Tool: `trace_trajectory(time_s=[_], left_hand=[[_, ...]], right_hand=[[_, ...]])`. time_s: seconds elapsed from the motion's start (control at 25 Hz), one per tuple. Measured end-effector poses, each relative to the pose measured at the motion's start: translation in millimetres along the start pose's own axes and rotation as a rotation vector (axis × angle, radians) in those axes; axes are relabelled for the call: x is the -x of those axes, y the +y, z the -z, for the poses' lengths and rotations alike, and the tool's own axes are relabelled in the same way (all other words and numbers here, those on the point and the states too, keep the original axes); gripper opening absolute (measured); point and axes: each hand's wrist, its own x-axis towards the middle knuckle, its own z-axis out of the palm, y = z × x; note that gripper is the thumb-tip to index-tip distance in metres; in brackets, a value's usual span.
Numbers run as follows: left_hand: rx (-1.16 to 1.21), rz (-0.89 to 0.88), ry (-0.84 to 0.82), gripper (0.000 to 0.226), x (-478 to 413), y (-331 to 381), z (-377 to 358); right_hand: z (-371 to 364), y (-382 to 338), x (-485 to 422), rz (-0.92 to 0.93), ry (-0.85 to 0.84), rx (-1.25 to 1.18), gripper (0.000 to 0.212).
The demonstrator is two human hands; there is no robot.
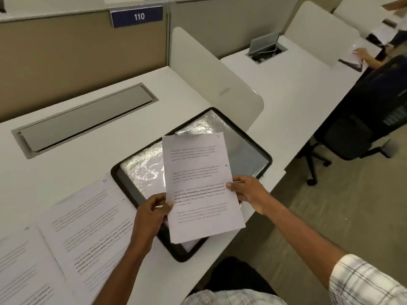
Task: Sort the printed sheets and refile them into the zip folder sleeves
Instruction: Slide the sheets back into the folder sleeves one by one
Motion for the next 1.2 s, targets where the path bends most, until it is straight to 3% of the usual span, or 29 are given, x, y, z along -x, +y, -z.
trace_trajectory(time_s=[0.16,0.44,0.6,0.72,0.84,1.04,1.2], left_hand=[[0.039,0.038,0.041,0.026,-38,9,-19],[0.131,0.025,0.279,0.027,-106,34,-62],[0.279,0.006,0.505,0.026,-141,59,-100],[0.46,-0.013,0.777,0.017,-158,63,-130],[0.126,-0.062,0.917,0.013,-163,53,-177],[-0.729,-0.287,0.641,0.037,-201,43,-208],[-1.258,-0.217,0.493,0.057,-243,44,-199]], right_hand=[[16,-27,-51,-0.012,-0.099,0.044,0.038],[46,-95,-176,0.079,-0.303,0.161,0.031],[53,-144,-249,0.106,-0.436,0.161,0.034],[51,-172,-288,0.153,-0.439,0.065,0.034],[41,-195,-314,0.202,-0.435,-0.03,0.026],[14,-211,-329,0.184,-0.389,-0.104,0.017],[3,-222,-338,0.173,-0.305,-0.178,0.012]])
